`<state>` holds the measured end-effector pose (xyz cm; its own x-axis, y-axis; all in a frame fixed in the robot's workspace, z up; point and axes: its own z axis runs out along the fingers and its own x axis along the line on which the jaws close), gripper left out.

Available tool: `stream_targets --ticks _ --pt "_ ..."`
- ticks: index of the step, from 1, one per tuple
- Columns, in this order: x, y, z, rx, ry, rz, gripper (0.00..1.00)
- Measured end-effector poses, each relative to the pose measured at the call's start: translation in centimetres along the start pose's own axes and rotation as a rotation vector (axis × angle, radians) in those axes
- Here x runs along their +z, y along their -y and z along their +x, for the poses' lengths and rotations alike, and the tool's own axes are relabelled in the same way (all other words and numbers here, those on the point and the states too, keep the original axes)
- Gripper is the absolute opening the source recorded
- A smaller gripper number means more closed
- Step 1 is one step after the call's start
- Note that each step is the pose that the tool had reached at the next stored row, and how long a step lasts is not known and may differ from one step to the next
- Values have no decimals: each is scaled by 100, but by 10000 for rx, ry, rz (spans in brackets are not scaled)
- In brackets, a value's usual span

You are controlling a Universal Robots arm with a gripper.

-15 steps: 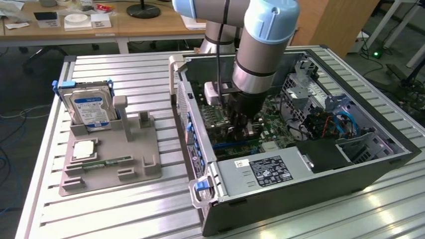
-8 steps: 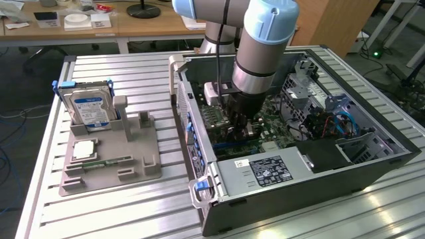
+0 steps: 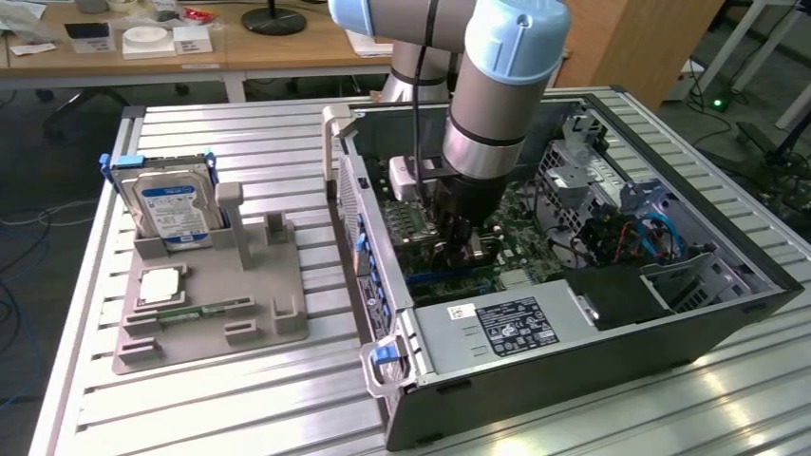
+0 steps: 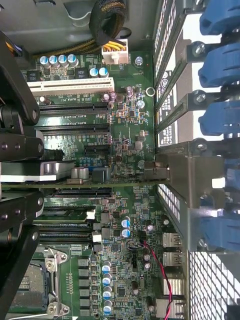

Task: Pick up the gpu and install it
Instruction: 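Insert the gpu into the slot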

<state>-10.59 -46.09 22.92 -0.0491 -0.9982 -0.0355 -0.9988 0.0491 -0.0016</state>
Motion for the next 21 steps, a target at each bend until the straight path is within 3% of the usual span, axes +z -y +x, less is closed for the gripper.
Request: stream_targets --ticks 21 --pt "39 0 4 1 -1 -13 28"
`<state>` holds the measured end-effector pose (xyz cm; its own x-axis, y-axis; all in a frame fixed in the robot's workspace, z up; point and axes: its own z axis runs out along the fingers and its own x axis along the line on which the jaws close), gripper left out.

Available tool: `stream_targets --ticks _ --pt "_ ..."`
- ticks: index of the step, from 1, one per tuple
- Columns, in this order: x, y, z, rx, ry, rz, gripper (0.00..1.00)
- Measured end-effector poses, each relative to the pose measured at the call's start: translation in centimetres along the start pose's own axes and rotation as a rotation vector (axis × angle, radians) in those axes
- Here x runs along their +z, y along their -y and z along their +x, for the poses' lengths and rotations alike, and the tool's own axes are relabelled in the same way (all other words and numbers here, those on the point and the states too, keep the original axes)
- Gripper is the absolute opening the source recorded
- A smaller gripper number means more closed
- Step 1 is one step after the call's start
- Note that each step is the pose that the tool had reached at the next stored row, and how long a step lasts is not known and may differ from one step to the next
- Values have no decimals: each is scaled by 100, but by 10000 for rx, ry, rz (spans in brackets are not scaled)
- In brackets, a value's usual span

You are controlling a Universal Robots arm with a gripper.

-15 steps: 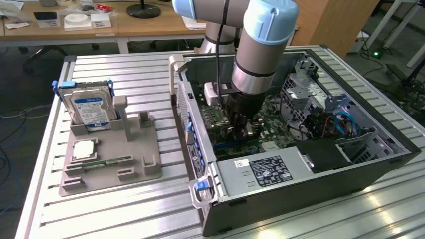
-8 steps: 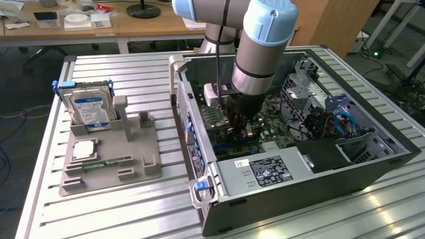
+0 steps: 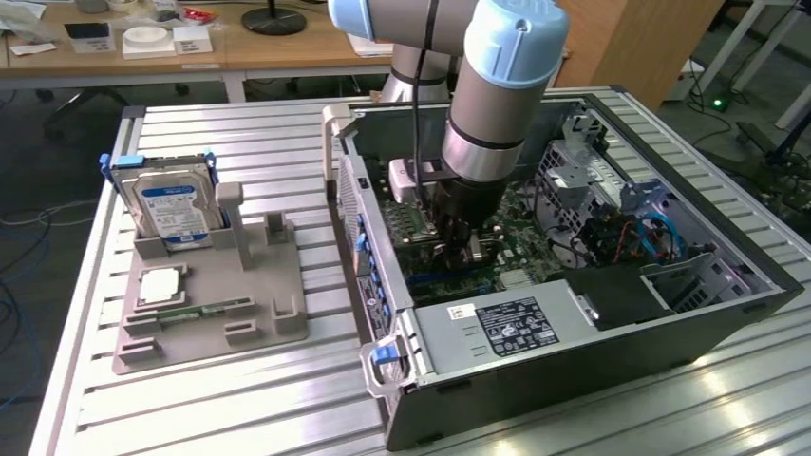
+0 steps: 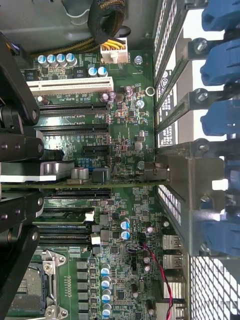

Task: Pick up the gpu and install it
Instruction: 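Insert the gpu into the slot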

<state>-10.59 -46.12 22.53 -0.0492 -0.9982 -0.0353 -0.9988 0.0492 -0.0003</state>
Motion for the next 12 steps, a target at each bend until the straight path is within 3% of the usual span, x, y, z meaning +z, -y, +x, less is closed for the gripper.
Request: stream_targets --ticks 12 --pt "1 0 0 0 1 1 28"
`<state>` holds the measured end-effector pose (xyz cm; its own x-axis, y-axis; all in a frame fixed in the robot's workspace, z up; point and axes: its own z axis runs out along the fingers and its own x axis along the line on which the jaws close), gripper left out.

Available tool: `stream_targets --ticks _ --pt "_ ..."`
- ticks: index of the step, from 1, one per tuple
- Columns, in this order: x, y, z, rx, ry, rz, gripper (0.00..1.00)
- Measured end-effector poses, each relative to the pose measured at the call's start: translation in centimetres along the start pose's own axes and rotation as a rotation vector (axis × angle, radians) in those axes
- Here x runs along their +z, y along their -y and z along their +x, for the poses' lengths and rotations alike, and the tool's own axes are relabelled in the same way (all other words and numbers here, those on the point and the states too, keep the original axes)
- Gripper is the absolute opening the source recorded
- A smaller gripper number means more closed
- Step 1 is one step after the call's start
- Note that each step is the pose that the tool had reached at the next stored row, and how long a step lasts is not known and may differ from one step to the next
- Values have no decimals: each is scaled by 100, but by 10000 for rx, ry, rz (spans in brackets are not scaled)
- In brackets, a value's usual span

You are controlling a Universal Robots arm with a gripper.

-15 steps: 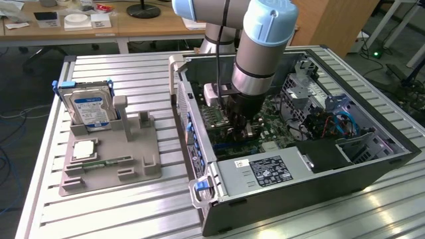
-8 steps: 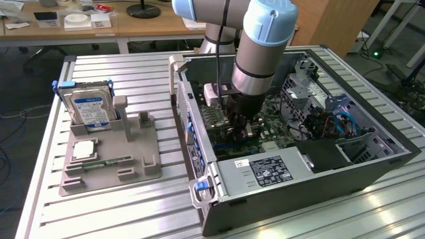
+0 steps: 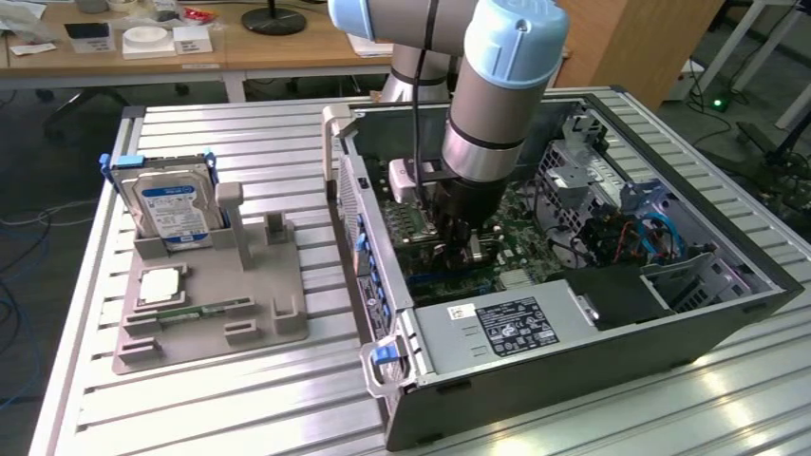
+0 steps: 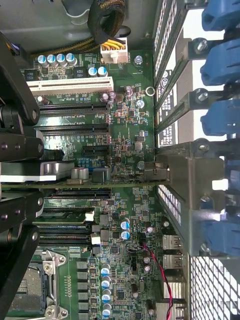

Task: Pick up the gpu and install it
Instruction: 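Insert the gpu into the slot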

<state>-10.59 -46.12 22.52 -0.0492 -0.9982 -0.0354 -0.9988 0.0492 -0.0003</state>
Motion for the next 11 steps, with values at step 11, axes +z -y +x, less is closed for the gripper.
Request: stream_targets --ticks 11 --pt "73 1 4 -3 -11 -17 28"
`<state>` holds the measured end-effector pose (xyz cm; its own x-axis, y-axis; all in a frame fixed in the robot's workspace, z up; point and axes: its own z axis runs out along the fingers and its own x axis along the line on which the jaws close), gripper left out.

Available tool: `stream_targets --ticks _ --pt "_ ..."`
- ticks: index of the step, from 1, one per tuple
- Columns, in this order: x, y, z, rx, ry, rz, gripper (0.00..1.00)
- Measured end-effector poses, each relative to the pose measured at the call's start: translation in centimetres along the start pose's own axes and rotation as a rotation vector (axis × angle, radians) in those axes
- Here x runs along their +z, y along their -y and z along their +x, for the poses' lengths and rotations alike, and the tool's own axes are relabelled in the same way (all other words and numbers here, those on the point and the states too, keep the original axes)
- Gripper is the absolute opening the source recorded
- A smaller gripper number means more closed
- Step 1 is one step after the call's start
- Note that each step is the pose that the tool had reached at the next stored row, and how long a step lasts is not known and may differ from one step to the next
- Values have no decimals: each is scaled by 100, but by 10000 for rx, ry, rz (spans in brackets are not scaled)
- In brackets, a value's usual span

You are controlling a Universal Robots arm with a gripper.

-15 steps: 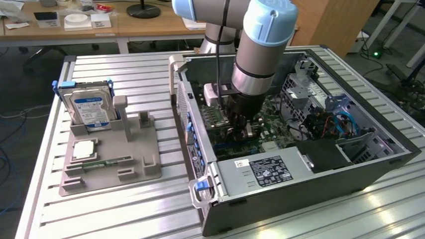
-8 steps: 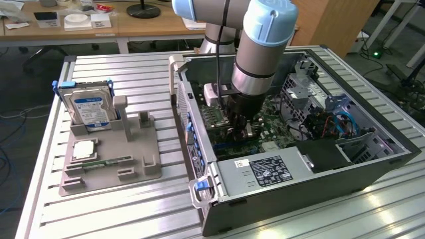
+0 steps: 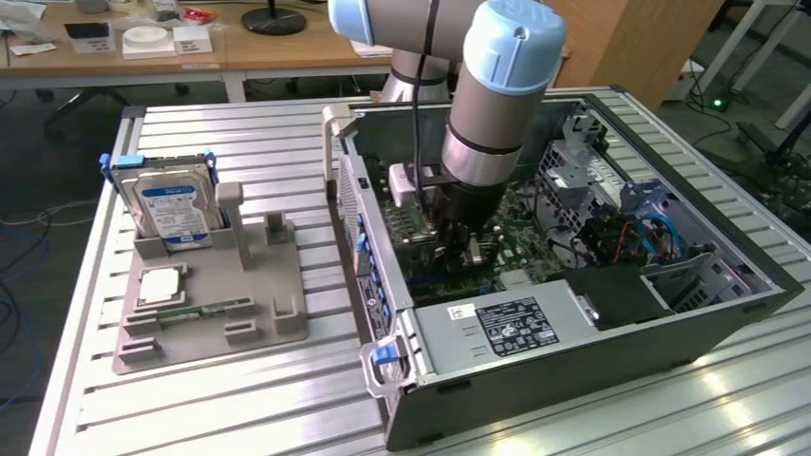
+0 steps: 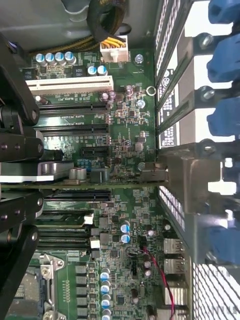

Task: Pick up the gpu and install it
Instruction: 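Insert the gpu into the slot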

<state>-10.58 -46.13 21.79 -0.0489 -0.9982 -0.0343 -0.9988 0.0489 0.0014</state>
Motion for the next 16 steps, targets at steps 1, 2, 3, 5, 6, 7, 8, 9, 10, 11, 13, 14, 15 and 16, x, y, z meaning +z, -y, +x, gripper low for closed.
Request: stream_targets --ticks 1,2,3,5,6,7,8,9,10,11,13,14,15,16 --pt "17 -2 1 3 -2 -7 28" --pt "29 -2 2 3 -6 -8 28" --pt "34 -1 0 4 -6 -6 28" --pt "40 -1 0 4 4 -1 28" --pt "40 -1 1 3 6 0 28" --pt "40 -1 1 4 6 0 28" --pt "40 -1 1 3 7 0 28" --pt "41 -1 1 3 7 0 28" --pt "41 -1 1 3 8 1 28" --pt "41 -1 1 3 8 0 28" --pt "38 -2 3 3 3 -2 28" --pt "46 -2 2 3 23 16 28" --pt "52 0 -2 1 47 31 29" --pt "42 -1 -4 3 32 35 29"
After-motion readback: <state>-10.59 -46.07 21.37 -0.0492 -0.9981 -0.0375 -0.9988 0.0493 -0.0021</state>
